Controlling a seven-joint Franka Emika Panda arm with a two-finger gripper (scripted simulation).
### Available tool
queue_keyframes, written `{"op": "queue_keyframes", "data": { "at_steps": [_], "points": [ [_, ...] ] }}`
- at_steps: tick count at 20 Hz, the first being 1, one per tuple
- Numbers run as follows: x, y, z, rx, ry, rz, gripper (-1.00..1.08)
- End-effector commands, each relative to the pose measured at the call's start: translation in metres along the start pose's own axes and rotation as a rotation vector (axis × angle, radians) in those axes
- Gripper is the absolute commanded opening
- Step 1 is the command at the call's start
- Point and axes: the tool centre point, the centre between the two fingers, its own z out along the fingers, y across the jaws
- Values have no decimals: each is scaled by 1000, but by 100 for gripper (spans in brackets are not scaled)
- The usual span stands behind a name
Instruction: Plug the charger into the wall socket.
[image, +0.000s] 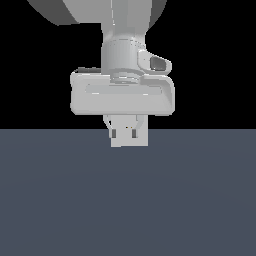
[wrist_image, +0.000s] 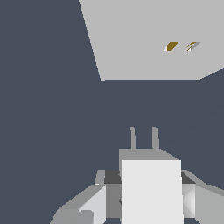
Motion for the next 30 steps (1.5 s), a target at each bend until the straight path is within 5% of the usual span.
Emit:
{"op": "queue_keyframes", "data": {
  "at_steps": [1, 17, 30],
  "points": [
    [6, 10, -6, 1, -1, -5, -100],
    [17, 19, -10, 0, -1, -7, -100],
    [57, 19, -6, 0, -1, -7, -100]
  ]
}}
